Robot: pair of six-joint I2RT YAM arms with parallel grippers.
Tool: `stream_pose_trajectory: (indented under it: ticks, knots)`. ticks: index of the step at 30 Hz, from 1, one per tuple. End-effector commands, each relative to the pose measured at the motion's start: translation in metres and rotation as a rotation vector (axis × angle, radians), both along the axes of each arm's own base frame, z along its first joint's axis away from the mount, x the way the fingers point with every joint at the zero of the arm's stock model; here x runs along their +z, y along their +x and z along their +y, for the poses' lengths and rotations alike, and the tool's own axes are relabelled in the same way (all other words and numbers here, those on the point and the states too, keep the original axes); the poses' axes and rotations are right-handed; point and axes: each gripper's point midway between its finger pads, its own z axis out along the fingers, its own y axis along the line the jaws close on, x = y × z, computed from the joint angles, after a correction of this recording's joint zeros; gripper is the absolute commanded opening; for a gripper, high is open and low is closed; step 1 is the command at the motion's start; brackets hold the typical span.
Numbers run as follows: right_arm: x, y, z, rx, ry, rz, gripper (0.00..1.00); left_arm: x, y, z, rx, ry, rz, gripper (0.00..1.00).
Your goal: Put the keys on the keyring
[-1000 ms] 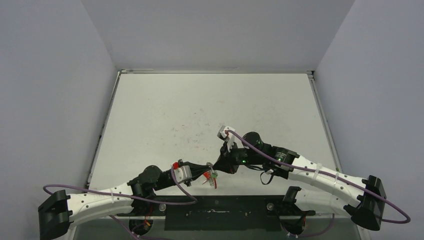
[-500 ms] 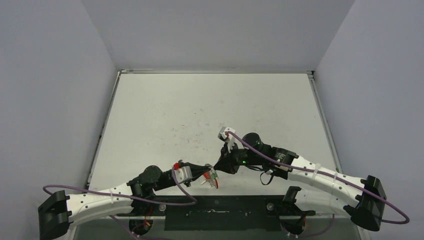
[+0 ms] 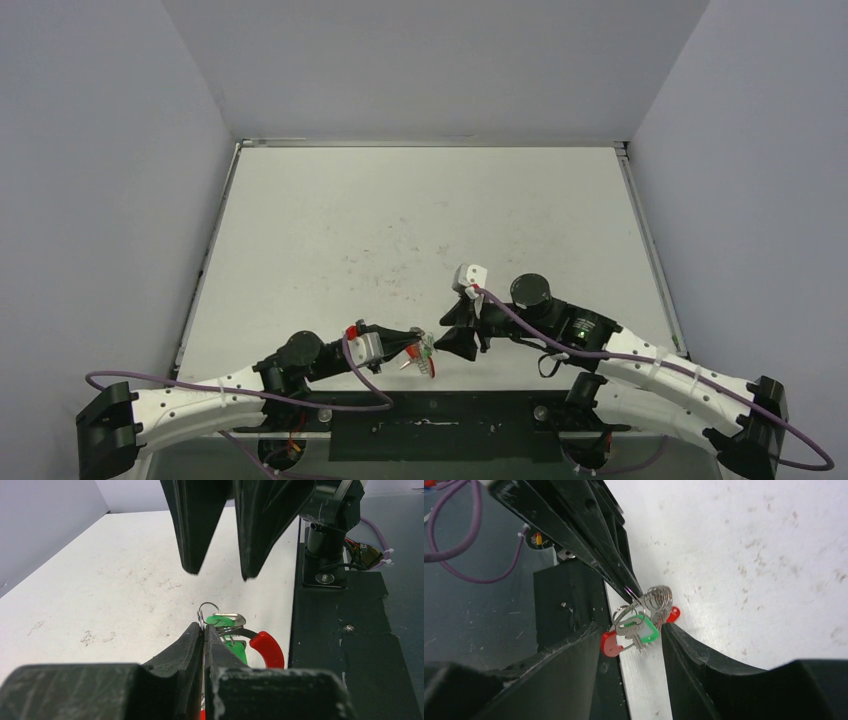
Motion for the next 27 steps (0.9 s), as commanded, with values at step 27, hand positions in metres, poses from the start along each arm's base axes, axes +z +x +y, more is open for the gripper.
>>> stream_pose_trajectory:
  ticks: [27]
  knots:
    - [0.004, -0.009, 0.031, 0.31, 0.151, -0.362, 0.44, 0.035, -0.014, -0.01, -0.093, -0.086, -0.051, 0.0]
